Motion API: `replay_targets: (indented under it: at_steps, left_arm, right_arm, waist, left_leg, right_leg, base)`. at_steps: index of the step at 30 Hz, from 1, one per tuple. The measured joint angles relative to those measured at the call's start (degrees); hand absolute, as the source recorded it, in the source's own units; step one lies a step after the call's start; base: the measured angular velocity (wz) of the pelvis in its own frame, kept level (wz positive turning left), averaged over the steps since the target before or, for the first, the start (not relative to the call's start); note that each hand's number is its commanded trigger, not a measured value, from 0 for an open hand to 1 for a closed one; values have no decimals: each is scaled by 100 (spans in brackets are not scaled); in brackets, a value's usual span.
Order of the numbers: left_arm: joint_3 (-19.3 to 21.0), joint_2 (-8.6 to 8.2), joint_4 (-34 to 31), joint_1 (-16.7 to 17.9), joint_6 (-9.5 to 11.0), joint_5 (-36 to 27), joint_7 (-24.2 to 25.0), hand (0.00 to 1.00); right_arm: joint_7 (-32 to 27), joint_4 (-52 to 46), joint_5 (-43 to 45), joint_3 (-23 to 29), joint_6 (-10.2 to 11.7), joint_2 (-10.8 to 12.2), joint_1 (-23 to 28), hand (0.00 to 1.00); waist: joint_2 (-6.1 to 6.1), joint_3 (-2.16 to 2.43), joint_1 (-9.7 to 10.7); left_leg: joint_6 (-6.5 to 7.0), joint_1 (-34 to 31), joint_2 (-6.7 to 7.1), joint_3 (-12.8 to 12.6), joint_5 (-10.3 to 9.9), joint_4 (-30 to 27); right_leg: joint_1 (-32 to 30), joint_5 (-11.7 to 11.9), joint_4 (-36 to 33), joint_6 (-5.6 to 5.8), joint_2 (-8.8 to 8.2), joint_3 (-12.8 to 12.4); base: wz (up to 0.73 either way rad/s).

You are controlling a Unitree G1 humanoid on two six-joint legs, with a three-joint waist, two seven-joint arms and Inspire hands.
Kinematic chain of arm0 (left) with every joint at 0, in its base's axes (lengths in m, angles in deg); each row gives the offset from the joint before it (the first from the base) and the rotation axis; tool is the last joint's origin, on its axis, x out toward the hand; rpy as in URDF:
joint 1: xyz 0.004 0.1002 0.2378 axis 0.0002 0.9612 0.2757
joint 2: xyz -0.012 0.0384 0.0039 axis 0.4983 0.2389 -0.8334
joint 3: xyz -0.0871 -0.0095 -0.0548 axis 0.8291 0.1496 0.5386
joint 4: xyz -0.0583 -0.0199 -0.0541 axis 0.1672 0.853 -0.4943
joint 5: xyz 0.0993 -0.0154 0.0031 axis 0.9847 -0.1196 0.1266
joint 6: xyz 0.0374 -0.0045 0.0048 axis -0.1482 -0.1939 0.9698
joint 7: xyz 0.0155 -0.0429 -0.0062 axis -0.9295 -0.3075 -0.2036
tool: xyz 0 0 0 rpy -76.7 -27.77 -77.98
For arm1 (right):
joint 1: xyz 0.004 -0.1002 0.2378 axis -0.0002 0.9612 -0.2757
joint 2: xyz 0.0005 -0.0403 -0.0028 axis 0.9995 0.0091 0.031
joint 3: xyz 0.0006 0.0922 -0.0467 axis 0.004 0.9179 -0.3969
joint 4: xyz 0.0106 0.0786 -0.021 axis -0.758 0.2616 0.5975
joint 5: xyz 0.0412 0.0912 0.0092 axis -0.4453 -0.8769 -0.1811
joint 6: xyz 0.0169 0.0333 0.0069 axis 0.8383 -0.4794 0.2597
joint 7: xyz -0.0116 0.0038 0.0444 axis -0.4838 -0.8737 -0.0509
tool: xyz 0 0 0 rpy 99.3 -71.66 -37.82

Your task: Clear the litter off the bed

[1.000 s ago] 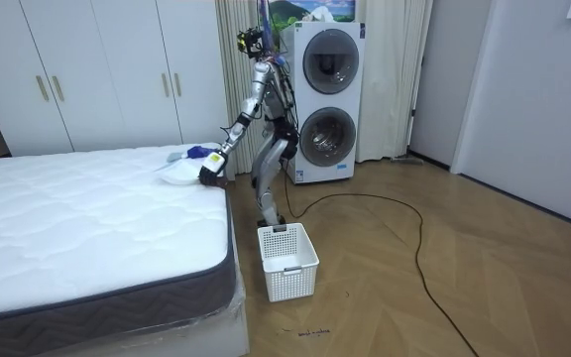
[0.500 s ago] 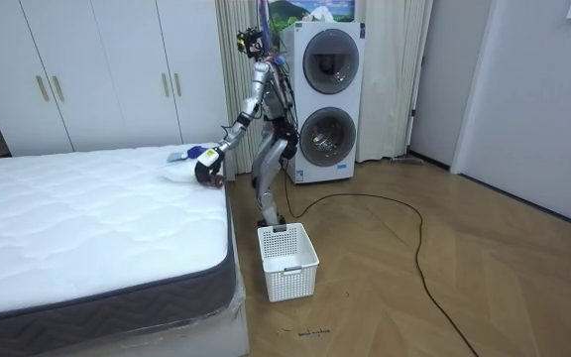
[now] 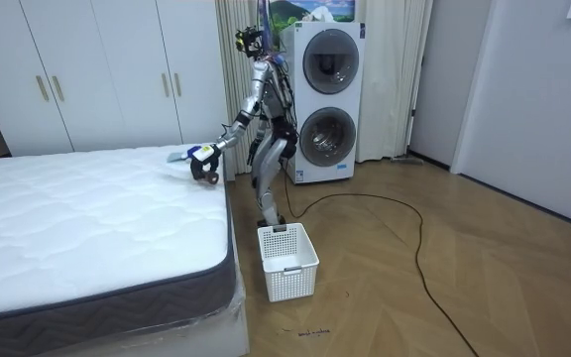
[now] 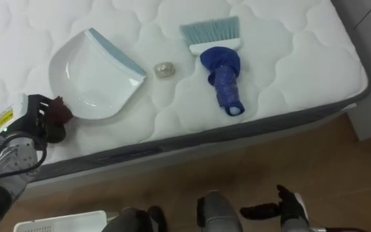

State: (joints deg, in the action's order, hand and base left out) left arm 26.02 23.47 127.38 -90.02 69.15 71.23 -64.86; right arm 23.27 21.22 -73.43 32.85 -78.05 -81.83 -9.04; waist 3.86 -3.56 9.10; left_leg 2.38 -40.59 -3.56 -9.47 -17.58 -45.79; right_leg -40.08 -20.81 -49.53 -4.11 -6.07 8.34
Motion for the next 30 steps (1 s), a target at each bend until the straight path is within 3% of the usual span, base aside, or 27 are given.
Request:
replay_targets:
  at_steps: [5, 10, 14, 23, 30]
  left_arm:
    - [-104, 90, -101, 105, 105, -5, 6, 100]
    - [-226, 114, -98, 147, 107, -4, 84, 100]
    - [-212, 116, -110, 219, 113, -5, 178, 100]
    - [-216, 185, -207, 618, 101, -5, 194, 100]
    - [-190, 188, -322, 796, 56, 226, 393, 100]
  right_arm:
    - [-170, -11, -169, 214, 17, -71, -123, 0]
    - [-581, -443, -280, 307, 21, -104, -170, 0]
    - [-858, -639, -293, 467, 91, -100, -269, 0]
    - [-1859, -1521, -70, 660, 133, -103, -262, 0]
    - [-3045, -2122, 1149, 920, 246, -103, -315, 0]
  waist:
    - [-81, -1, 0]
    - [-143, 7, -6]
    - [-159, 9, -17]
    - [-262, 75, -11]
    - [-262, 86, -134]
  left_leg:
    - [20, 25, 21, -132, 10, 104]
    - [34, 103, -87, -333, 15, 162]
    - [61, 162, -94, -343, 29, 222]
    - [69, 302, -67, -466, 31, 381]
    - [78, 421, -60, -617, 37, 478]
  right_leg:
    - [-40, -15, 15, 26, -36, -62]
    - [48, -11, 102, 38, -32, -34]
    - [91, 18, 179, 69, -8, -68]
    - [121, 41, 261, 97, 11, -219]
    - [116, 58, 279, 126, 26, -373]
  base:
    - [0]
    - [1]
    - [-4]
    - [-7]
    - [-9]
